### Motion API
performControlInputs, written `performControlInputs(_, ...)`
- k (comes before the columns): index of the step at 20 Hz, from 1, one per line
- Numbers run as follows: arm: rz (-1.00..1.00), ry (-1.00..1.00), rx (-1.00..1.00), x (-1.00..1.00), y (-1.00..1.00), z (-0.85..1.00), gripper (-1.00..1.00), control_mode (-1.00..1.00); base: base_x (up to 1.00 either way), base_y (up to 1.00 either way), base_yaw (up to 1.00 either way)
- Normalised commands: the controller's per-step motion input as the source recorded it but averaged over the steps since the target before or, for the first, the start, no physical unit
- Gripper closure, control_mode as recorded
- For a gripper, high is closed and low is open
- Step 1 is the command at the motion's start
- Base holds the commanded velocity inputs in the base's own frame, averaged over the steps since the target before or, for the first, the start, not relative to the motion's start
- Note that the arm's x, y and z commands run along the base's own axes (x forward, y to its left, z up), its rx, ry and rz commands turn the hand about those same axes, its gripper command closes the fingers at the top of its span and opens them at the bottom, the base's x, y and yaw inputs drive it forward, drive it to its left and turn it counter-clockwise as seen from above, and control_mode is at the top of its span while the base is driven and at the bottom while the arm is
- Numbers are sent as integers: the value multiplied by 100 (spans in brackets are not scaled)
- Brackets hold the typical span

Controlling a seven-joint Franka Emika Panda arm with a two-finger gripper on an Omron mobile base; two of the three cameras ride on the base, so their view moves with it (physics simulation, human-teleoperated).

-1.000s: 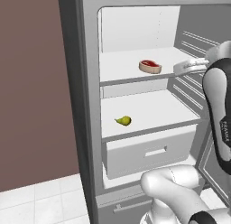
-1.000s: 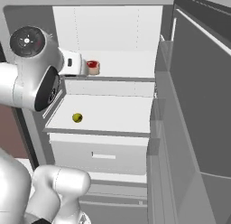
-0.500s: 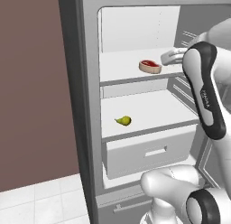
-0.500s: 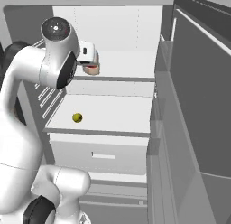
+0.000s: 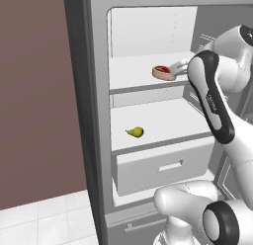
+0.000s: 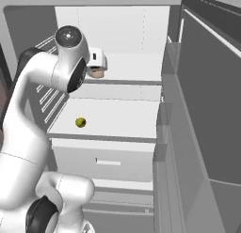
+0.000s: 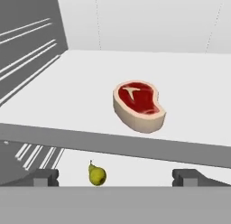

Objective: Open the fridge, remove the pear, corn, and steak, and place them on any counter.

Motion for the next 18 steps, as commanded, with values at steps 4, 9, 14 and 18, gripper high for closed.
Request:
performControlInputs(4, 3, 0, -6, 28, 0, -26, -100, -100, 0, 0, 0)
performControlInputs(9, 4, 0, -5, 29, 0, -16, -100, -100, 0, 0, 0)
performControlInputs(14, 3, 0, -2, 37, -1, -2, -100, -100, 0, 0, 0)
performControlInputs(18, 2, 0, -2, 36, 0, -3, -100, -100, 0, 0, 0)
